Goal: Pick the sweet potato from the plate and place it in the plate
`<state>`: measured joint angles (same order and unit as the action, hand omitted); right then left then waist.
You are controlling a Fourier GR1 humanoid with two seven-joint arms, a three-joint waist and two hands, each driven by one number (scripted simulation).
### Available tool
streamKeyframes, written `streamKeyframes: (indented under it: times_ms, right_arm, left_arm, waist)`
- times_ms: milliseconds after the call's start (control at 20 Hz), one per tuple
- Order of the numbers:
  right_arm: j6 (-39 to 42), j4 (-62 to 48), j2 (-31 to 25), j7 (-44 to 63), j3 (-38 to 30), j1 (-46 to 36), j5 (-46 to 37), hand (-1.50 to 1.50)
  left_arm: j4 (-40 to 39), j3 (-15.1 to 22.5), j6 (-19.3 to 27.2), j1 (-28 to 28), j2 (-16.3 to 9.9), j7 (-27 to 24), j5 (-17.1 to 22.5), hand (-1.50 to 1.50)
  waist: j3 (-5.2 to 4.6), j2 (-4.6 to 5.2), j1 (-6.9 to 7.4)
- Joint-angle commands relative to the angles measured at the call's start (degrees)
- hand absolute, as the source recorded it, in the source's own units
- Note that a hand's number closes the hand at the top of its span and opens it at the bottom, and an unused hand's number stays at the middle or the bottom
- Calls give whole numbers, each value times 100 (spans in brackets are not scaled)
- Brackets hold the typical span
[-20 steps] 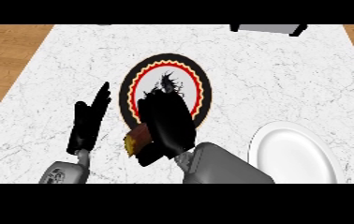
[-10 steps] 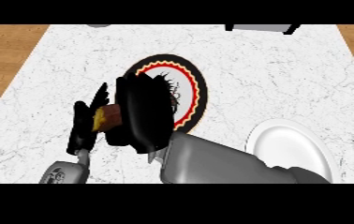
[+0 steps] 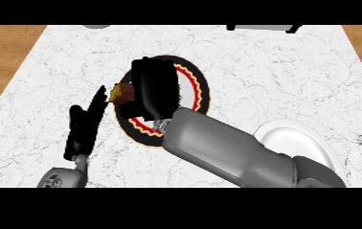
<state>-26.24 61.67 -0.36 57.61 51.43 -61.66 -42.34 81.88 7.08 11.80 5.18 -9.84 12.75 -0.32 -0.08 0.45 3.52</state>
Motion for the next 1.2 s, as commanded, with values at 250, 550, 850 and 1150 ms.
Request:
streamKeyframes:
  times_ms: [250, 550, 850, 1150]
  right_arm:
    - [-330, -1362, 35, -518, 53, -95, 1274, 150]
    - [474, -1834, 36, -1595, -215, 187, 2499, 150]
    - [993, -2337, 36, -2509, -200, 303, 3053, -150]
    - [153, -2048, 36, -4027, -838, 403, 3446, -150]
  left_arm:
    - [266, 106, 76, -45, 117, 224, -132, 0]
    - [-57, -11, -57, 70, 101, -1, -59, 0]
    - [103, -43, 11, 50, 137, 113, -107, 0]
    - [190, -17, -80, -357, 141, -107, -60, 0]
  waist:
    - [4, 20, -28]
    - [4, 65, 10]
    - [7, 27, -69]
    - [14, 26, -79]
